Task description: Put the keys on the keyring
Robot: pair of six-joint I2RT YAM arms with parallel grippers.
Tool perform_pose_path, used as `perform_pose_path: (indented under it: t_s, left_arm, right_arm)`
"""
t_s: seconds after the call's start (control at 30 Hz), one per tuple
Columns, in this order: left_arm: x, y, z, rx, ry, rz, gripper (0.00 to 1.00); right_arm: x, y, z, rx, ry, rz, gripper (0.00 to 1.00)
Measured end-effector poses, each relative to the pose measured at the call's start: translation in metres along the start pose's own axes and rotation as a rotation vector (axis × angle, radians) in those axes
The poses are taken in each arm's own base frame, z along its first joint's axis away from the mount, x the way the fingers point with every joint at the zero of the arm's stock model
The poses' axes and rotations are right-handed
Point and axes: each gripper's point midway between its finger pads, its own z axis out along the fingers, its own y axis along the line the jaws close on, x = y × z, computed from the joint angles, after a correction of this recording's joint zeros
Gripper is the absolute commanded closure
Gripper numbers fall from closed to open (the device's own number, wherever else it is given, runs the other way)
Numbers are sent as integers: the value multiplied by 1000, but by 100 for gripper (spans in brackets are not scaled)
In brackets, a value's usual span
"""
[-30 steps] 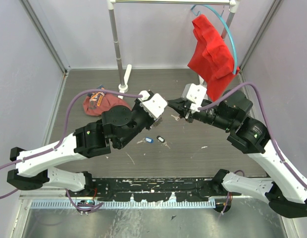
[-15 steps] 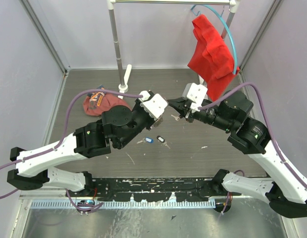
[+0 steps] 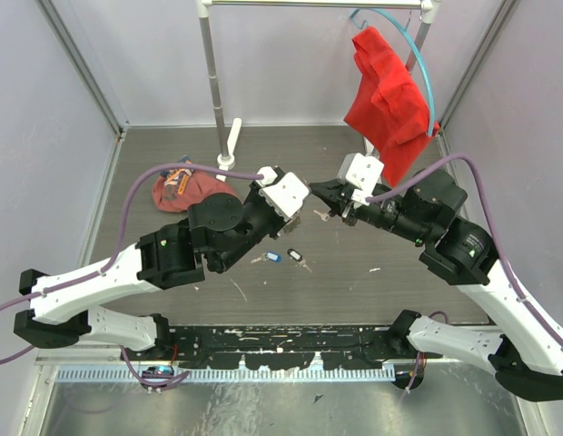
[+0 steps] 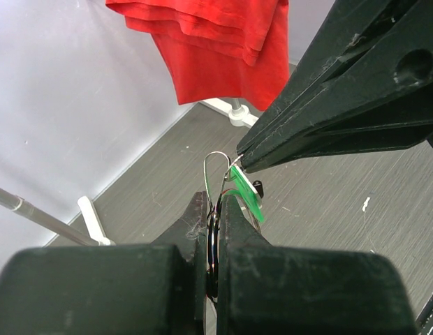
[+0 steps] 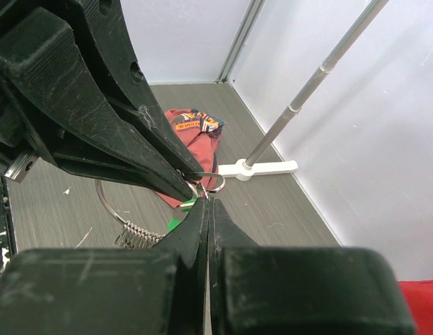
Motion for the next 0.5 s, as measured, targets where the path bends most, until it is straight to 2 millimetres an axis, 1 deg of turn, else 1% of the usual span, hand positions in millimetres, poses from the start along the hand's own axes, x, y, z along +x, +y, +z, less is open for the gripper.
perform_pose_path:
  t_s: [0.27,0.4,0.5]
  left_arm:
    - [-1,-1,0,6,-4,-3,100]
    - [0,-2,0,7,0,-3,100]
    - [0,-2,0,9,-2,-7,100]
  right_arm:
    - [0,-1,-2,12,1,6,99]
    - [-2,-9,-5,56,-4,4,99]
    - [-4,-10,-6,65,-10,4,99]
